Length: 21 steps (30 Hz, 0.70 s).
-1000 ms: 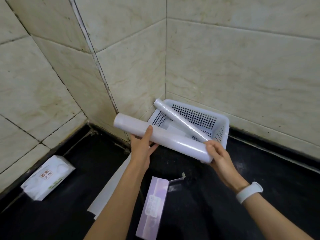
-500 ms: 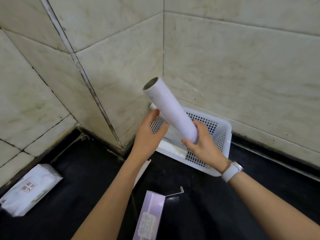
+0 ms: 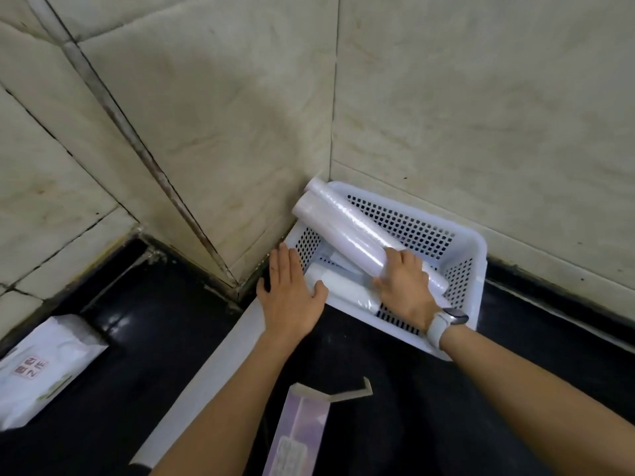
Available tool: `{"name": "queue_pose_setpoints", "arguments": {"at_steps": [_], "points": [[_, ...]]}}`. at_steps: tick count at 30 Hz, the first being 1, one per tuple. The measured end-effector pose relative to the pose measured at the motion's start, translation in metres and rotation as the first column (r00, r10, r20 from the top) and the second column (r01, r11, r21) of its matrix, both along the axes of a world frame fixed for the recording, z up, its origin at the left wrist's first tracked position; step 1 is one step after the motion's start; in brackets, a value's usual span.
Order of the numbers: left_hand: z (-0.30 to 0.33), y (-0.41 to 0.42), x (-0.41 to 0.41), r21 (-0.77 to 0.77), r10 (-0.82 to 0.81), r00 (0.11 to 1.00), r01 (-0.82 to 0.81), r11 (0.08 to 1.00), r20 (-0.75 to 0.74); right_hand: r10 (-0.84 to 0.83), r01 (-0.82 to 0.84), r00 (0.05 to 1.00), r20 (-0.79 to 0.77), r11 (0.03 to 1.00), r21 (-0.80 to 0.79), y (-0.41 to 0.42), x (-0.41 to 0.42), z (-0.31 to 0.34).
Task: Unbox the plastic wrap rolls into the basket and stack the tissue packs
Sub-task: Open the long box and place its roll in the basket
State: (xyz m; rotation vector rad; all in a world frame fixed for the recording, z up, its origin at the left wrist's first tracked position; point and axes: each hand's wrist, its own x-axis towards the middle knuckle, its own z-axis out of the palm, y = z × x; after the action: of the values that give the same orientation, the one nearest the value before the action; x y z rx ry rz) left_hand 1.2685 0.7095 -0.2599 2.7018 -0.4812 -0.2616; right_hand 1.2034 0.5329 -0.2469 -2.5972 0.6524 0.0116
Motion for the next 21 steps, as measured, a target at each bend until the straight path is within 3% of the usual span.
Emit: {"name": "queue_pose_setpoints", "arguments": {"at_steps": [4, 12, 17, 21], "points": [[-0.004, 0.000, 0.000, 0.005, -0.005, 1.000, 0.005, 1.000, -0.008, 0.019, -0.011, 0.998, 0.065, 0.992, -0.123, -0.010, 0.011, -0.003], [-0.006, 0.002, 0.003, 0.062, -0.052, 0.999, 0.053, 0.997, -0.011, 0.176, -0.203, 0.979, -0.105, 0.900, -0.385, -0.024, 0.007, -0.016], [0.010, 0.004, 0.010, 0.109, -0.111, 0.983, 0.128, 0.986, -0.149, 0.178, -0.201, 0.977, -0.116, 0.950, -0.240, -0.014, -0.010, 0.007], [0.040, 0.007, -0.006, -0.014, -0.109, 0.986, 0.108, 0.994, -0.123, -0.007, 0.007, 0.982, 0.188, 1.000, 0.002, 0.000, -0.053, 0.035]]}}
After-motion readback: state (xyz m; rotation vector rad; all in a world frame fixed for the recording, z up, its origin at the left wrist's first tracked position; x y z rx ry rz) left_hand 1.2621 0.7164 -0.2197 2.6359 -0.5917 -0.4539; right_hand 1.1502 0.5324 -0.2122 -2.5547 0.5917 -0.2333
